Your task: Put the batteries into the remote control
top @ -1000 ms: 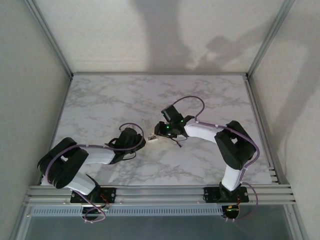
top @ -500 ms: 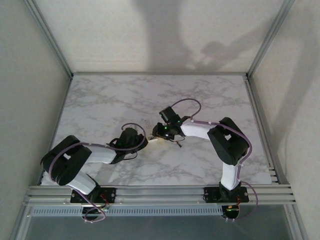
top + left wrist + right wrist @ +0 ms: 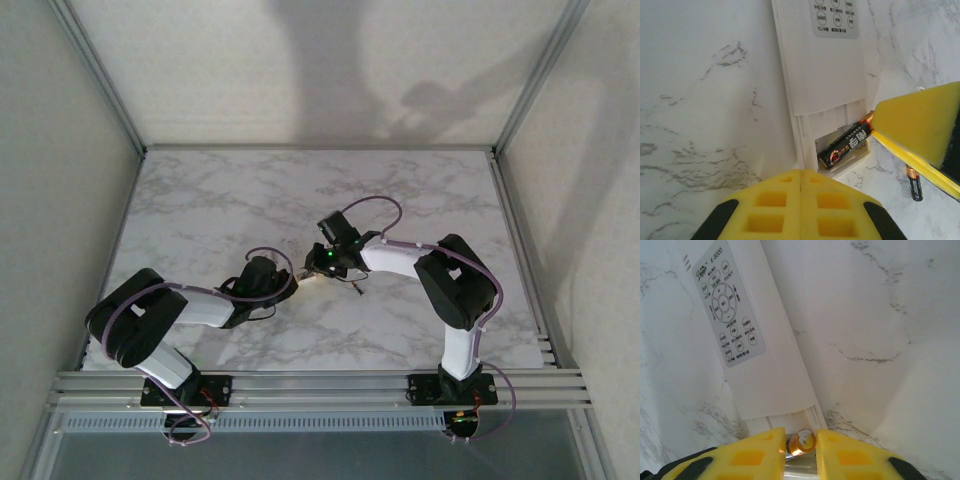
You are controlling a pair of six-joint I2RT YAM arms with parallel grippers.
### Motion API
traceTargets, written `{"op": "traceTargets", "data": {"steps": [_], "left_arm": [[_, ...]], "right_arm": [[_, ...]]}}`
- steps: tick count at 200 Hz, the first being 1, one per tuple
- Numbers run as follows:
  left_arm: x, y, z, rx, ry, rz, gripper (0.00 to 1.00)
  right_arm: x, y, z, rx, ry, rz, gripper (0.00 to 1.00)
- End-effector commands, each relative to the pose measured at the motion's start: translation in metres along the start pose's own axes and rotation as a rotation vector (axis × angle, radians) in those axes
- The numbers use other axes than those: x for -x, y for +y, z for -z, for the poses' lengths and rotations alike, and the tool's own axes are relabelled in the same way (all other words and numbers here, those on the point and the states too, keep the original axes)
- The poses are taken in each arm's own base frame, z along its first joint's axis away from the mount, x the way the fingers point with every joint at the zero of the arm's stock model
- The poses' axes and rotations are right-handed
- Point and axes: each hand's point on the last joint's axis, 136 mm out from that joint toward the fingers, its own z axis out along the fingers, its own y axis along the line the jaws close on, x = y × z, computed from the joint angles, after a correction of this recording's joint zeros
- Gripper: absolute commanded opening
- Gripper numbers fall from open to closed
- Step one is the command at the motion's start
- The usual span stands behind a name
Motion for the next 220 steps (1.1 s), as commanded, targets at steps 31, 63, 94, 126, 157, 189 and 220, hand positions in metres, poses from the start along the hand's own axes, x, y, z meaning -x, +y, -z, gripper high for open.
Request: {"op": "traceTargets", "data": {"steps": [31,63,94,126,157,189,220], "left_arm": [[-0.006,0.001,-0.001,-0.005,0.013,-0.015,0.00],[-0.004,0.002,0.001,-0.001,0.003,-0.010,0.00],[-0.001,0.003,0.004,0.002,-0.020,0.000,0.00],[0.003,0.006,0.007,0.009,-0.046,0.010,0.00],[0.004,0.009,0.008,0.009,-0.052,0.012,0.00],[0.001,0.009,0.006,-0.001,-0.033,0.005,0.00],[0.001,0.008,0.006,-0.010,-0.028,-0.002,0.00]], "right_arm": [[0.003,0.004,-0.004,0.024,0.009,-0.034,0.19],[0.002,0.002,-0.001,0.025,-0.004,-0.062,0.16],[0.003,0.000,0.007,0.040,-0.044,-0.115,0.15],[0.005,-0.003,0.015,0.060,-0.095,-0.183,0.15],[0.018,-0.010,0.023,0.068,-0.146,-0.246,0.15],[0.018,-0.015,0.020,0.071,-0.164,-0.284,0.15],[0.017,-0.015,0.016,0.082,-0.158,-0.301,0.15]]}}
